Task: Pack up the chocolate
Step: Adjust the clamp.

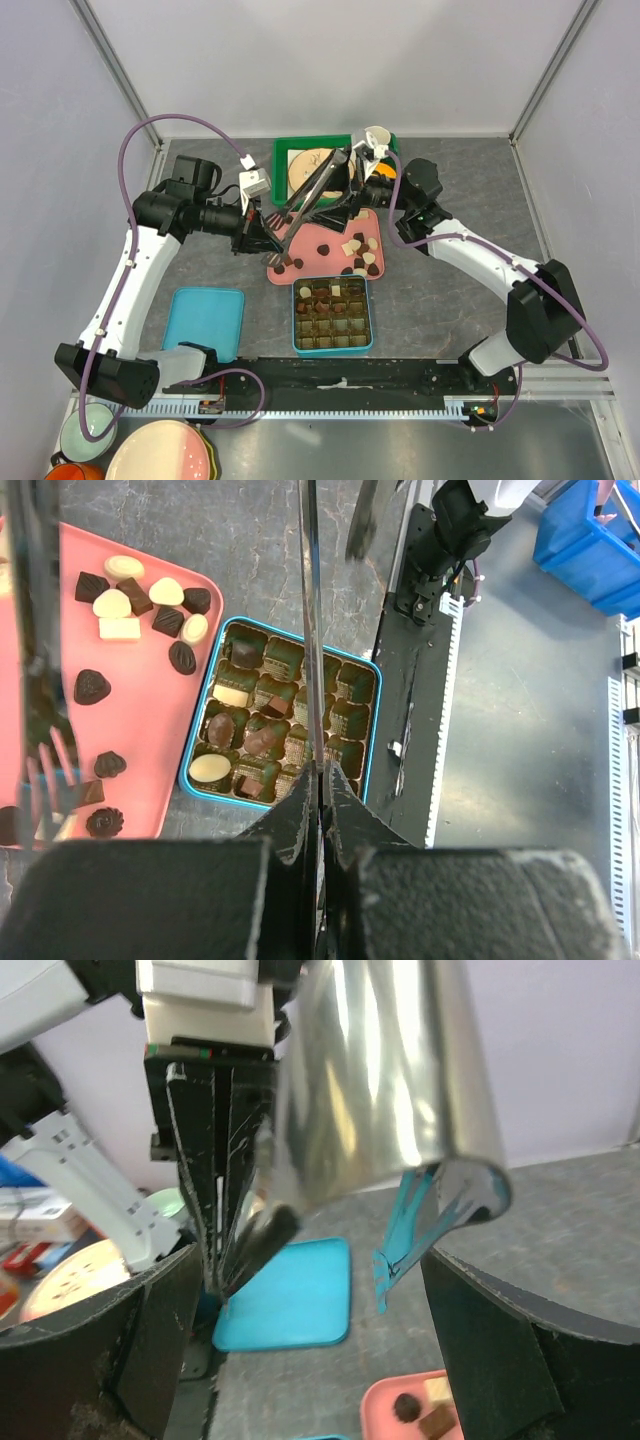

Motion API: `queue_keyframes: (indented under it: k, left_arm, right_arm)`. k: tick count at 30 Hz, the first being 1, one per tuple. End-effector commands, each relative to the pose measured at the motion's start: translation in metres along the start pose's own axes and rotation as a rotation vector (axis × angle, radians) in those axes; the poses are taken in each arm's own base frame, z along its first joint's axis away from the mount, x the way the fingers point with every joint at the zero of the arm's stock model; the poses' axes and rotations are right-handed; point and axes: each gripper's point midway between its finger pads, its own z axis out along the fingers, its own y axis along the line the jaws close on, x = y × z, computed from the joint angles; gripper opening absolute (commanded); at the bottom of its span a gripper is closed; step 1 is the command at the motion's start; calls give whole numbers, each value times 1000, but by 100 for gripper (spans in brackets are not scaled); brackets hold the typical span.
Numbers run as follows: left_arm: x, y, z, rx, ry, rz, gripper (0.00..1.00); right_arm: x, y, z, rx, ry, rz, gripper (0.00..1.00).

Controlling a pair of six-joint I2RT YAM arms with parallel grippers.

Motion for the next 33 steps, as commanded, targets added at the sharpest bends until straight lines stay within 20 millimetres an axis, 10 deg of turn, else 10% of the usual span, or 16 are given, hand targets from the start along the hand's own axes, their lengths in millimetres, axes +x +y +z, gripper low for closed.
queue_keyframes:
  k: [1,33]
  left_arm:
    - [-11,-5,-4,8,-26,75,1]
    - [-16,0,-4,-15,-34,64,2]
  right_arm:
    - [-9,21,2,-133,32,21,98]
    - [-23,39,14,-185,-35,43,78]
